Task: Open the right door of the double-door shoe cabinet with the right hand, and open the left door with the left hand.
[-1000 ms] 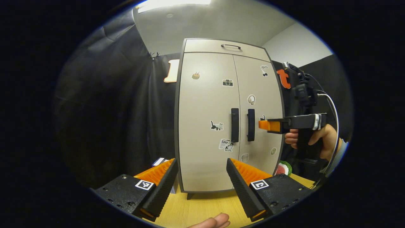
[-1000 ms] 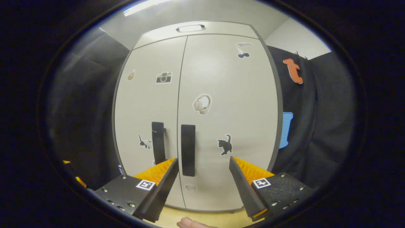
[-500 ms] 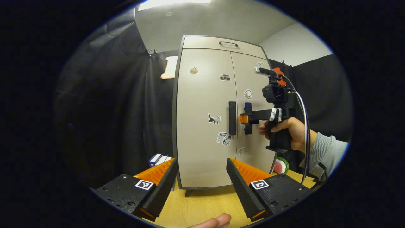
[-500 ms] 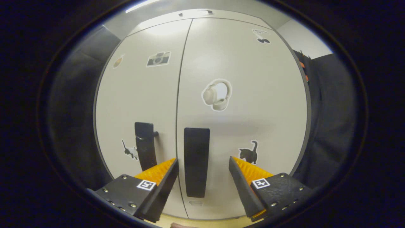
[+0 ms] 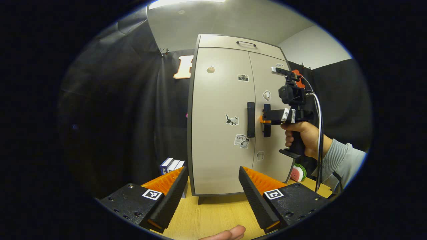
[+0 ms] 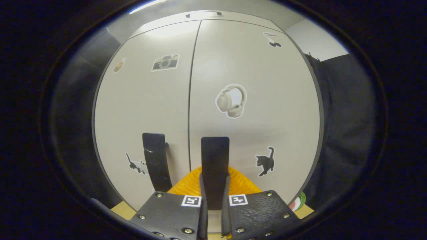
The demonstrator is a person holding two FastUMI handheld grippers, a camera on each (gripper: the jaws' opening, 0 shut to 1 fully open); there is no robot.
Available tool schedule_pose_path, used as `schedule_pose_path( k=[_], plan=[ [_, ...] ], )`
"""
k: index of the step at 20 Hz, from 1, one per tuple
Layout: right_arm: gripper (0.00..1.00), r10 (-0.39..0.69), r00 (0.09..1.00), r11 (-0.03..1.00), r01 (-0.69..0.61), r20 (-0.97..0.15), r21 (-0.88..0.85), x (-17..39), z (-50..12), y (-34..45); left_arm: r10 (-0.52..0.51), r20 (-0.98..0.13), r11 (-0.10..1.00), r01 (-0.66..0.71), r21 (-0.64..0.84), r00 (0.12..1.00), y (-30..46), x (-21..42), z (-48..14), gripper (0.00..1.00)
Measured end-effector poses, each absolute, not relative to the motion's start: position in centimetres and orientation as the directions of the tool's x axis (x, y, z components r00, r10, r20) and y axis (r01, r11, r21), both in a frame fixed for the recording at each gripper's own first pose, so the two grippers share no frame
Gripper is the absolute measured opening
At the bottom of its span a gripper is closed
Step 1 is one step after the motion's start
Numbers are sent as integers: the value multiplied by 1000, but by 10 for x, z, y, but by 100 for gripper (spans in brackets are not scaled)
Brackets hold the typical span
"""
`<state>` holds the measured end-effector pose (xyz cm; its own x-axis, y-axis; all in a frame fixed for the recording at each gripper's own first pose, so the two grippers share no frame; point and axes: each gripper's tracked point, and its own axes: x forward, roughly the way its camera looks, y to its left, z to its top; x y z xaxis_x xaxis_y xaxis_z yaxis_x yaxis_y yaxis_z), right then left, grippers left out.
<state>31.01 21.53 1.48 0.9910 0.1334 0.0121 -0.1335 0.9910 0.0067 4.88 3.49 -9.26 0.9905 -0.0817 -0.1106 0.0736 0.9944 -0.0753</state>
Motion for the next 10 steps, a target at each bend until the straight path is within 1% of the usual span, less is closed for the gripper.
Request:
schedule_pose_path(
  k=[6,10],
  plan=[
    [16,182,983,983,-183,19,20,300,16,214,-54,-120,998,49,-40,991,42,46,-91,96],
    [16,252,968,968,-252,1,21,288,16,211,-50,-108,999,47,-23,993,35,43,-86,96]
  ],
)
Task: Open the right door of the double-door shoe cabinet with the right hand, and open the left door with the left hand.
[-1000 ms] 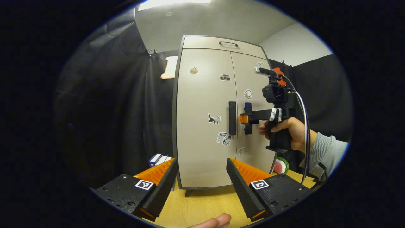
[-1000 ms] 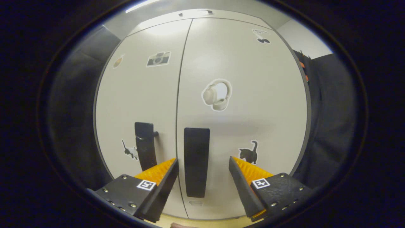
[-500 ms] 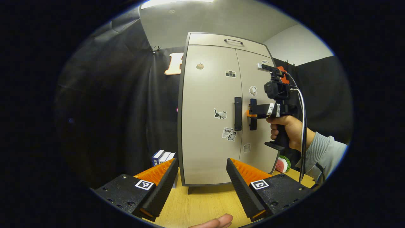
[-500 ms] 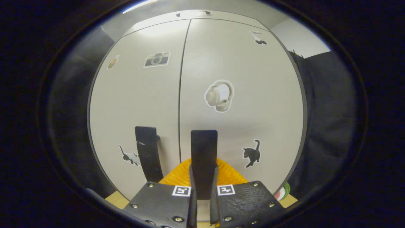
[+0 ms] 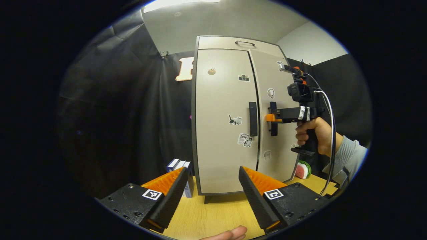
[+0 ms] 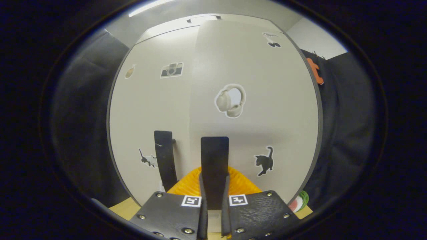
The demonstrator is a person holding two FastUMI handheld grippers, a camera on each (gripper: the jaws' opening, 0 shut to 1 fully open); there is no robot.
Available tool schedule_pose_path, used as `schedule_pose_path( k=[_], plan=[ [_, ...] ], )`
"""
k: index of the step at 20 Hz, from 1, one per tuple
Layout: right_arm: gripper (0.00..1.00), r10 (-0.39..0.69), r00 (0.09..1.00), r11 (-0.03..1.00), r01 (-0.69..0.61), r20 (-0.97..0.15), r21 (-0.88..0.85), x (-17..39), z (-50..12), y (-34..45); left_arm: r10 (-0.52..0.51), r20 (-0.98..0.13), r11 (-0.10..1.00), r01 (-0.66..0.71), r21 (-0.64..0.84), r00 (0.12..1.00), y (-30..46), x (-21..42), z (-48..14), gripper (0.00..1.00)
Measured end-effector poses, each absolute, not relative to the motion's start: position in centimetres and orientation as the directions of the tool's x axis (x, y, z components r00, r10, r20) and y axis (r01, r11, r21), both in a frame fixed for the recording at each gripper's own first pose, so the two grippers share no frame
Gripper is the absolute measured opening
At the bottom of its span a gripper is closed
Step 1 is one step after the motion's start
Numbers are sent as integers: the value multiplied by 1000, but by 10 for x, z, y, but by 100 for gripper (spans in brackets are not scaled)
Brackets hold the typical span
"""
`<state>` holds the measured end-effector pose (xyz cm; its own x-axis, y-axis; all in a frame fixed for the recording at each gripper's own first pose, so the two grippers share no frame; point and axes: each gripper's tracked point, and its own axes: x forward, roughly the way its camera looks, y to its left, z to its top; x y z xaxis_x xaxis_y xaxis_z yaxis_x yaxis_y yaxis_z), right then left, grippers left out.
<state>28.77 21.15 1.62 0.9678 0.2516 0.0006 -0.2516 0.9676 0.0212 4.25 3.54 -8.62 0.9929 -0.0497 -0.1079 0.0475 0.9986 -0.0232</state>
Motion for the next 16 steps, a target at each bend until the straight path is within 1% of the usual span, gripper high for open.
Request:
schedule_pose_path(
  k=[1,2,3,4,7,13,15,16],
  plan=[
    [16,269,963,963,-269,-2,24,283,16,210,-49,-104,999,46,-29,993,33,40,-84,96],
    [19,286,958,958,-285,-1,26,279,17,208,-51,-97,998,48,-32,994,29,39,-81,96],
    [16,300,954,954,-300,-3,25,276,17,207,-54,-92,998,52,-33,994,24,37,-79,96],
    [16,314,949,949,-314,-6,22,273,18,205,-56,-89,998,54,-31,994,20,35,-77,94],
    [16,352,936,936,-351,-15,33,266,18,202,-66,-83,998,64,-17,994,6,32,-74,96],
    [16,384,923,923,-384,-23,24,255,20,192,-71,-82,997,69,-23,994,-14,25,-73,96],
    [16,401,916,916,-400,-23,36,252,21,190,-72,-77,997,70,-38,994,-16,23,-71,94],
    [16,407,913,913,-406,-22,37,250,22,188,-71,-72,997,68,-48,995,-16,23,-69,96]
  ],
)
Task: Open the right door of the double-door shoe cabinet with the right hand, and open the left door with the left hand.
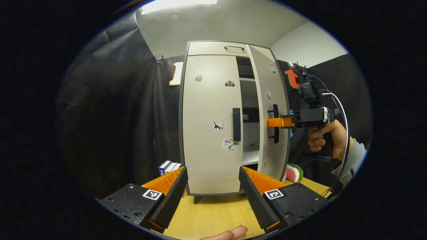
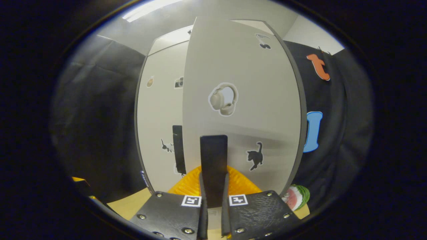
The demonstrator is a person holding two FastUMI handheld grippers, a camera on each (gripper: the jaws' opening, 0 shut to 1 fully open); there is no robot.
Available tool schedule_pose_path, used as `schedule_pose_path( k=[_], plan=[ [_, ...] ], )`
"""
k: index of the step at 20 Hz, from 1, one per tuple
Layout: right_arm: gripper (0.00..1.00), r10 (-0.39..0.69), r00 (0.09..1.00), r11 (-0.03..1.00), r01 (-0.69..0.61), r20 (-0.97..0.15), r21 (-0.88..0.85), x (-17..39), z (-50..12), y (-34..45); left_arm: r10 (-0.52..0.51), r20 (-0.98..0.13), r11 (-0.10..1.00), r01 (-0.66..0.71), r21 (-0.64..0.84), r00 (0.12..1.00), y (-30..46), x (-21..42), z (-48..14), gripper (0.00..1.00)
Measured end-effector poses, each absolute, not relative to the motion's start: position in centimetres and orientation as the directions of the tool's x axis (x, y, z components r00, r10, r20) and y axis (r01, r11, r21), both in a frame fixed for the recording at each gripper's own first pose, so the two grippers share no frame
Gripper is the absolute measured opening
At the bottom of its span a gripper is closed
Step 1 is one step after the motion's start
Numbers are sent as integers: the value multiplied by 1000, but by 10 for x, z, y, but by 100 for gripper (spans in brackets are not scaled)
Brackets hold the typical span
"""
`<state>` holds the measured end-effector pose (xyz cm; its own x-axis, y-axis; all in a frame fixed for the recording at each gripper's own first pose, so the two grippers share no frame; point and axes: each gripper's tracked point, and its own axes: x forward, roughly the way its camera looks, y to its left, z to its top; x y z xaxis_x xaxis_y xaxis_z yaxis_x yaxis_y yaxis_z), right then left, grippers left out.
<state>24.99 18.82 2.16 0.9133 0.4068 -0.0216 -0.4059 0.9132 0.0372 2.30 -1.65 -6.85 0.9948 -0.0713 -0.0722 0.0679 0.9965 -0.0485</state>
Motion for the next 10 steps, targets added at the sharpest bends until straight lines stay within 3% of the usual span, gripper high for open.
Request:
schedule_pose_path(
  k=[10],
  plan=[
    [16,426,905,904,-424,-23,54,236,25,167,-100,-51,994,97,-47,994,-32,19,-64,96]
  ],
)
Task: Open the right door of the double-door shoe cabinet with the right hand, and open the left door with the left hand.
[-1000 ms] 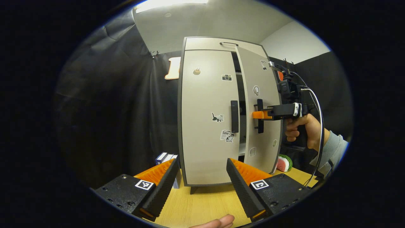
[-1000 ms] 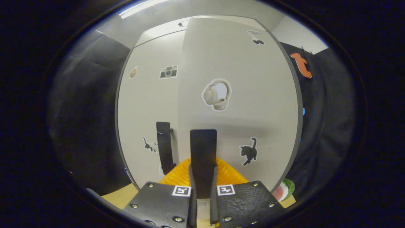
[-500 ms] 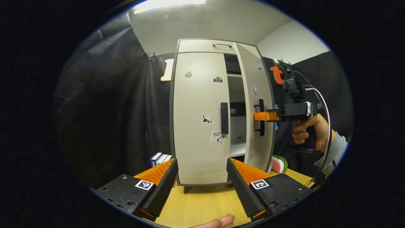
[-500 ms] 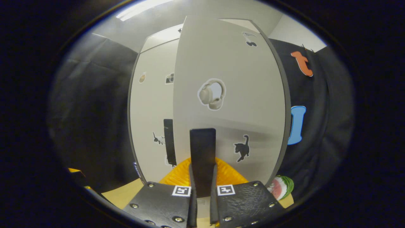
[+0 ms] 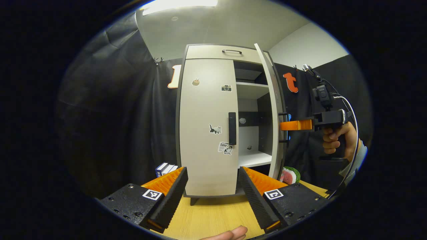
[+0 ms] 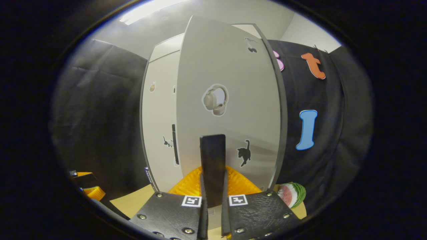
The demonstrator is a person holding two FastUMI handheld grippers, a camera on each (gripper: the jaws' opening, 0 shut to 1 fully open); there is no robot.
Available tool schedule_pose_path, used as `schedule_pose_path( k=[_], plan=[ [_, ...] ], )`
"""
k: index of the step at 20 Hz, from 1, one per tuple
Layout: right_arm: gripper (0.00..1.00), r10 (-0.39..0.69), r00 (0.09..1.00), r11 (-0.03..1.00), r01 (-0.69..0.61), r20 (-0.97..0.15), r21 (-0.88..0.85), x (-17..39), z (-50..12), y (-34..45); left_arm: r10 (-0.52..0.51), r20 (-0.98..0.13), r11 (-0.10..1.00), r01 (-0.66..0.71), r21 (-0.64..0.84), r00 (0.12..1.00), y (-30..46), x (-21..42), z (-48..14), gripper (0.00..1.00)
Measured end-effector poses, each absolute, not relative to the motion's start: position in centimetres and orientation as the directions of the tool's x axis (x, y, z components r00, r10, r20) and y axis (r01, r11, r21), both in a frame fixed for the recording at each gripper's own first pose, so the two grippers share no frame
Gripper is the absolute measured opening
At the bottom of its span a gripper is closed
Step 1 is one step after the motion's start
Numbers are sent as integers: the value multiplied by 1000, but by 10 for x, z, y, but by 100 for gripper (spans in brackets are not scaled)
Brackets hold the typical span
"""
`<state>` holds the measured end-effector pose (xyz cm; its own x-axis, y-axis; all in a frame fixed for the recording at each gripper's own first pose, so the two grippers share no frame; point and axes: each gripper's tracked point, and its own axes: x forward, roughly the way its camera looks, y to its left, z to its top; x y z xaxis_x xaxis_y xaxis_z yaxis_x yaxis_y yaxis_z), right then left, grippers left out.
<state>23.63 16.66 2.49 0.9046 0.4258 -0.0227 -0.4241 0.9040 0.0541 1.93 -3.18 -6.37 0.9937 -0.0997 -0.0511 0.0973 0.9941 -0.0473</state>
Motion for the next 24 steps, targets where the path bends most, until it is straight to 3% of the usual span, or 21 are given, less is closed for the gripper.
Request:
schedule_pose_path(
  k=[18,21,24],
  plan=[
    [15,298,955,954,-298,-2,22,235,28,115,-176,-88,983,171,-61,980,-60,21,-79,96],
    [14,239,971,971,-239,-3,21,239,24,99,-181,-88,982,176,-60,979,-63,20,-81,96],
    [14,97,995,995,-97,-23,-23,240,23,60,-195,-104,980,188,-70,975,-71,20,-85,96]
  ],
)
